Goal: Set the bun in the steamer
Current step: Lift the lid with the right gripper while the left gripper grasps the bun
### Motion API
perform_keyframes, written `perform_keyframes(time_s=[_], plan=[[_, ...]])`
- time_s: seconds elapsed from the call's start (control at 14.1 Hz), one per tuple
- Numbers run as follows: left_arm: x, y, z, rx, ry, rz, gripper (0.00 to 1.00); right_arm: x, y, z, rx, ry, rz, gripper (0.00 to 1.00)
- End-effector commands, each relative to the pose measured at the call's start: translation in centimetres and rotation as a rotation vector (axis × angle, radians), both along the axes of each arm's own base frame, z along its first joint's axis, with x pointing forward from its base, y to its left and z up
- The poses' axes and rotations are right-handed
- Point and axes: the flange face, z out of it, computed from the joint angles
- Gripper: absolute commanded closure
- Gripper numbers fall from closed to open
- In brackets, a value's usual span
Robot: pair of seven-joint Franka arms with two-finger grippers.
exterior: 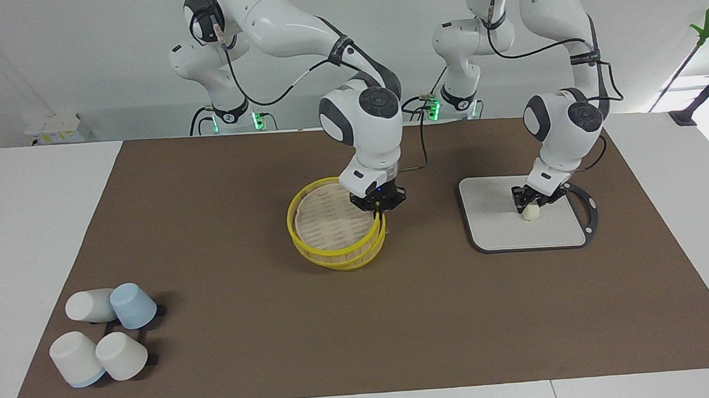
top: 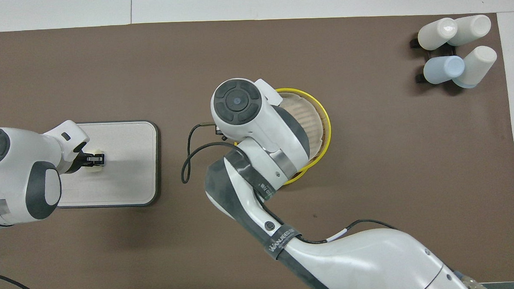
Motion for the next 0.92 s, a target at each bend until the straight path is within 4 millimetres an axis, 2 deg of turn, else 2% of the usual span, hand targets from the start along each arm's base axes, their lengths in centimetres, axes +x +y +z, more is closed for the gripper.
perform_keyframes(time_s=[0.0, 0.14, 0.21, 0.28, 0.36, 0.43, 0.64, 0.85], plan=[[1.4, 0.1, 2.6, -0.005, 0.034, 0.011, 0.59, 3.5, -5.3, 3.4, 0.002, -0.02, 0.032, 1.0], [2.4, -0.5, 4.6, -0.041, 0.048, 0.043, 0.59, 5.1, -8.8, 4.9, 0.004, -0.043, 0.003, 1.0], [3.0, -1.1, 5.8, -0.048, 0.05, 0.065, 0.6, 6.3, -11.7, 5.4, 0.006, -0.051, 0.002, 1.0], [3.7, -3.7, 7.3, -0.048, 0.05, 0.084, 0.65, 7.3, -14.5, 6.4, 0.013, -0.062, 0.025, 1.0], [4.3, -6.0, 8.5, -0.046, 0.043, 0.127, 0.65, 7.8, -16.4, 6.6, 0.01, -0.057, 0.047, 1.0], [4.9, -9.1, 8.9, -0.039, 0.046, 0.156, 0.65, 8.2, -18.8, 6.6, -0.014, -0.037, 0.059, 1.0], [5.6, -19.5, 12.3, -0.045, 0.006, 0.221, 0.64, 9.0, -23.5, 6.5, -0.046, 0.004, 0.053, 1.0], [3.9, -29.4, 14.3, -0.099, -0.03, 0.24, 0.62, 8.6, -24.9, 6.3, -0.085, 0.051, 0.041, 1.0]])
